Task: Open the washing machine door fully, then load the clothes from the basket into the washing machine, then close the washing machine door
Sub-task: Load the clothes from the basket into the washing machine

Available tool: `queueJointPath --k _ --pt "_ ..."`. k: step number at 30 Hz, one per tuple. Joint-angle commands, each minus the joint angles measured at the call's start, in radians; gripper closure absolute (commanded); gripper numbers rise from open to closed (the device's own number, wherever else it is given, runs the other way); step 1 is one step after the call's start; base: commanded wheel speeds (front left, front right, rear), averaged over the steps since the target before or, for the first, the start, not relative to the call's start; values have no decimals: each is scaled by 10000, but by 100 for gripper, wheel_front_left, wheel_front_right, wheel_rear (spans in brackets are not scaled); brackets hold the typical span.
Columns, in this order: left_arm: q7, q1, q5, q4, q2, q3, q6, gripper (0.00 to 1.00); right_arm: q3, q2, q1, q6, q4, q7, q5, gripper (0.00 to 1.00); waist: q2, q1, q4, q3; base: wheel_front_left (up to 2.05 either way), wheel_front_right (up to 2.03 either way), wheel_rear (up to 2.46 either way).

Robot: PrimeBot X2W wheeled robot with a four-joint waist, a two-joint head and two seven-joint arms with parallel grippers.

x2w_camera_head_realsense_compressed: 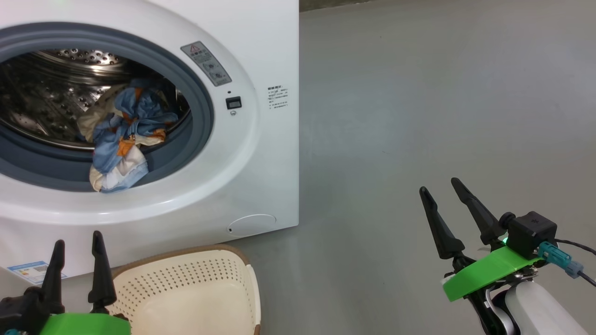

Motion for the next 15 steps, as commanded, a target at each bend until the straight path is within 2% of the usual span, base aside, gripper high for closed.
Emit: queueJointPath --k 1,7,15 --pt "-64 -207 157 -181 179 379 -11 0 196 -139 -53 44 -204 -80 73 0 0 0 -16 18 0 0 0" --pt "-49 -257 175 -69 245 377 -12 0 237 -144 -114 44 -190 -80 27 0 0 0 -88 108 0 0 0" --pt "298 -1022 116 340 649 340 -112 0 298 -107 -341 44 -235 -80 -73 0 0 0 -241 570 0 0 0"
